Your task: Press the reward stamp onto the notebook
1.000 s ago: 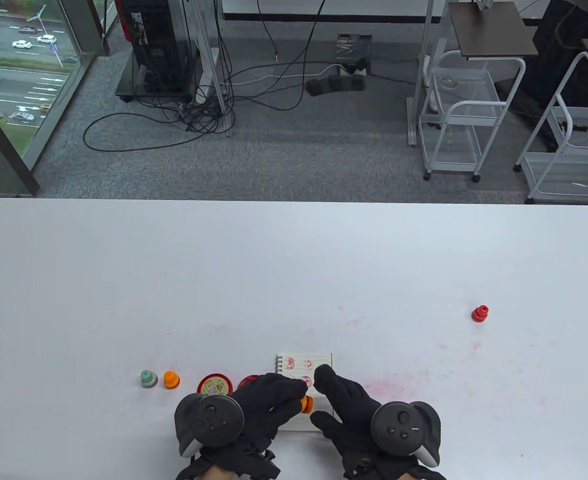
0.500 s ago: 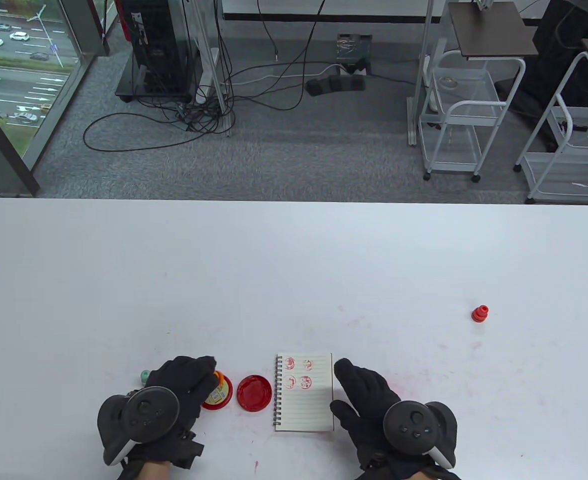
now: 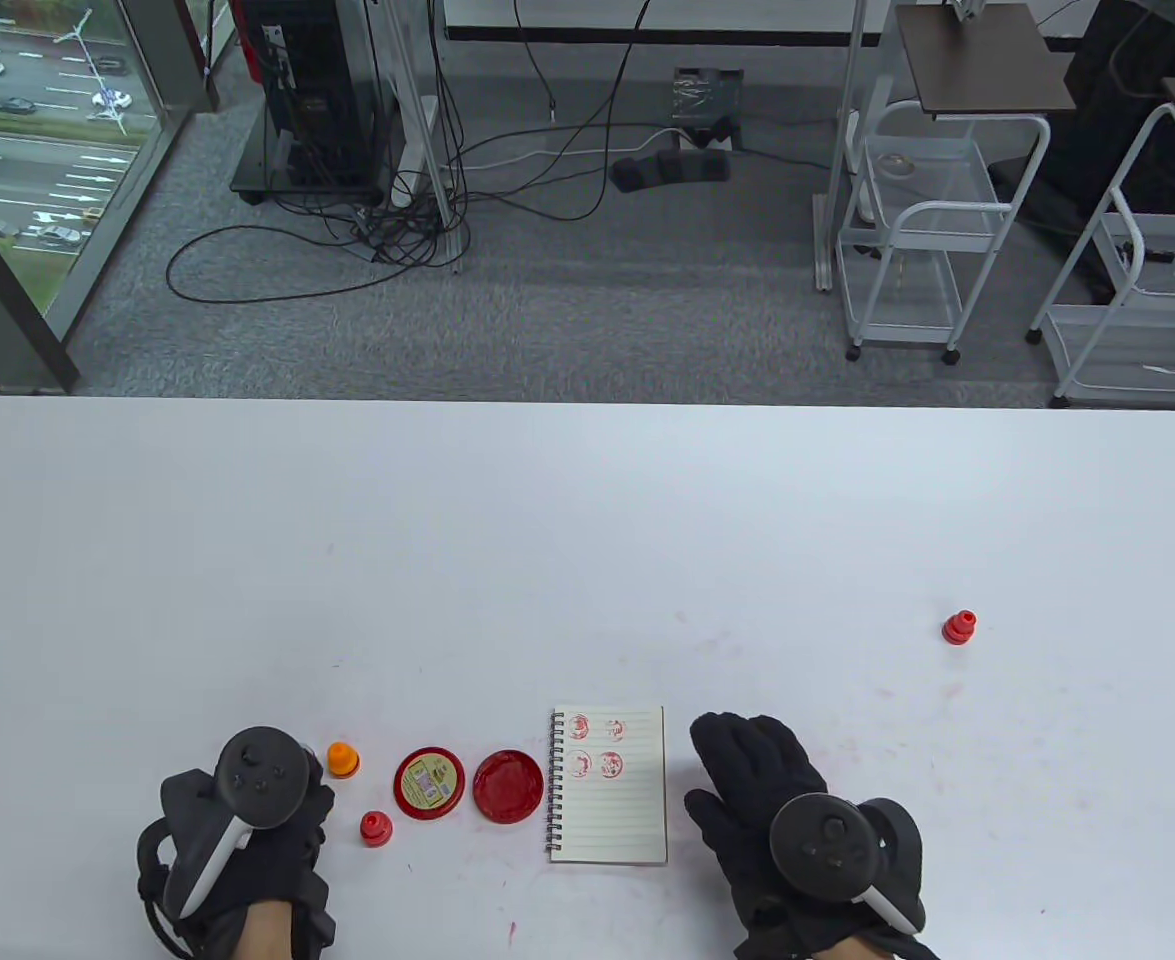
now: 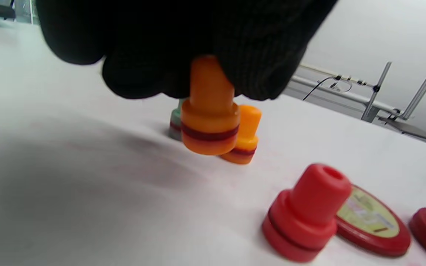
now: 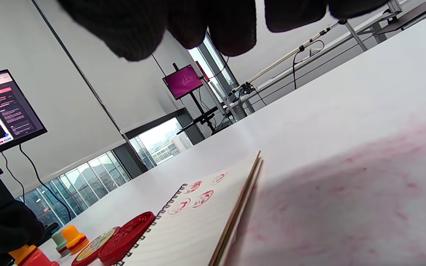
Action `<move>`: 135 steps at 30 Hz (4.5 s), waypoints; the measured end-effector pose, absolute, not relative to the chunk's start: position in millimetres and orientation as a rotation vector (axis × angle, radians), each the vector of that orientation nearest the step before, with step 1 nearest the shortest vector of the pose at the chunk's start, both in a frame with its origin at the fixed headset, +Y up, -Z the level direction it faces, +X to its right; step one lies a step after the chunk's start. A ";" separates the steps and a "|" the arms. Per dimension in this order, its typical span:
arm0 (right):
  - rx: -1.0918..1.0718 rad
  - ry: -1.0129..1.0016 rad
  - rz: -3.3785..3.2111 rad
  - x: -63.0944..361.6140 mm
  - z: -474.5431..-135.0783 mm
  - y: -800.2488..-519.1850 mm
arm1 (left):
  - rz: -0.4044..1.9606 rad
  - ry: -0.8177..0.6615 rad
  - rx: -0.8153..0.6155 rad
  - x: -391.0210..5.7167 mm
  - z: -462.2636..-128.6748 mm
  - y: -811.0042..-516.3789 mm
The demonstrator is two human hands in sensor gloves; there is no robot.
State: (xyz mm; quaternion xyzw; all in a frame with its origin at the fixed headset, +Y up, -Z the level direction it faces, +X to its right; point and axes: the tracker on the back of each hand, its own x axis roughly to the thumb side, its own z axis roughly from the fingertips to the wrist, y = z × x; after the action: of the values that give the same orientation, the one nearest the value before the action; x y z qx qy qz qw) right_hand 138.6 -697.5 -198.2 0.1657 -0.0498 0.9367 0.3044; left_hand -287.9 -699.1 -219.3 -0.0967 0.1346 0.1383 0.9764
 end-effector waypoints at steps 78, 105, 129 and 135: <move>-0.704 0.037 2.711 343.5 -328.4 -684.2 | 0.354 -0.341 0.099 -190.4 -213.5 -668.8; -0.745 0.157 2.458 362.4 -358.1 -760.2 | 0.327 -0.329 0.125 -192.6 -213.7 -665.6; -0.375 -0.422 2.250 358.7 -307.2 -698.3 | 0.361 -0.380 0.117 -185.1 -214.6 -672.1; -0.166 -0.502 2.191 331.2 -281.0 -670.5 | 0.463 -0.410 0.072 -179.5 -216.8 -682.1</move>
State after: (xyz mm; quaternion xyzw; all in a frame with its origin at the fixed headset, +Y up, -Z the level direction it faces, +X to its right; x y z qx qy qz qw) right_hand 331.2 -670.5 -281.0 -0.0666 -0.2011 0.8780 0.4293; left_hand -179.5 -682.1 -216.8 0.0354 -0.2015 0.2280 0.9519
